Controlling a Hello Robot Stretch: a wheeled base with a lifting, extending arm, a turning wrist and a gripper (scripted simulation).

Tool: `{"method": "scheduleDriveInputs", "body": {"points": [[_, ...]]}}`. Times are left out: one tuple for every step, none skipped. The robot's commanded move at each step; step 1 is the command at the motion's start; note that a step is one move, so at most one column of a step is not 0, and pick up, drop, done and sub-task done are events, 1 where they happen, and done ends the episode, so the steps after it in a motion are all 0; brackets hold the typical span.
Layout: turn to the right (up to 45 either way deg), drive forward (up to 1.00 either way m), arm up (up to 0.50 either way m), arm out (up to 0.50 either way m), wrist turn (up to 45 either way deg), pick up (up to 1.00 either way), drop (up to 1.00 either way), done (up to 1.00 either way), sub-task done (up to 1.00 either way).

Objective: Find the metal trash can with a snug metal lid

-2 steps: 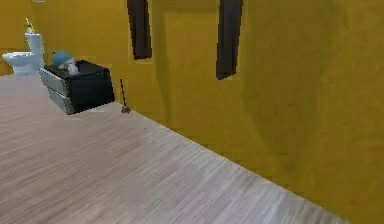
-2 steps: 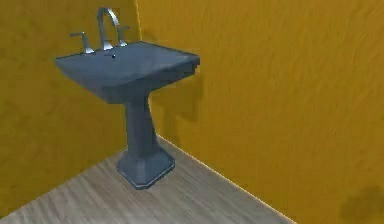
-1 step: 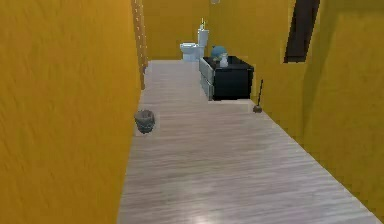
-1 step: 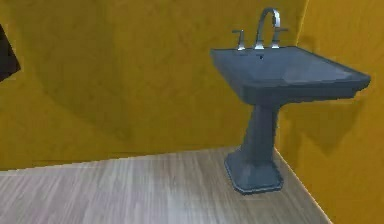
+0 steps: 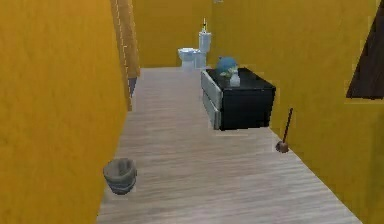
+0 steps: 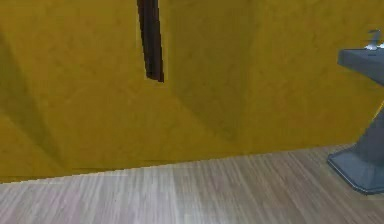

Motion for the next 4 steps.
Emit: {"method": "scheduleDriveInputs", "body": {"points": [[0.0,1.00,0.00,0.00,0.0,0.00,0.00,0.00,0.00],[-12.0,0.00,0.00,0.00,0.0,0.00,0.00,0.00,0.00],[0.0,0.15,0.00,0.00,0.0,0.00,0.00,0.00,0.00],[0.0,0.70,0.00,0.00,0.0,0.00,0.00,0.00,0.00]]}}
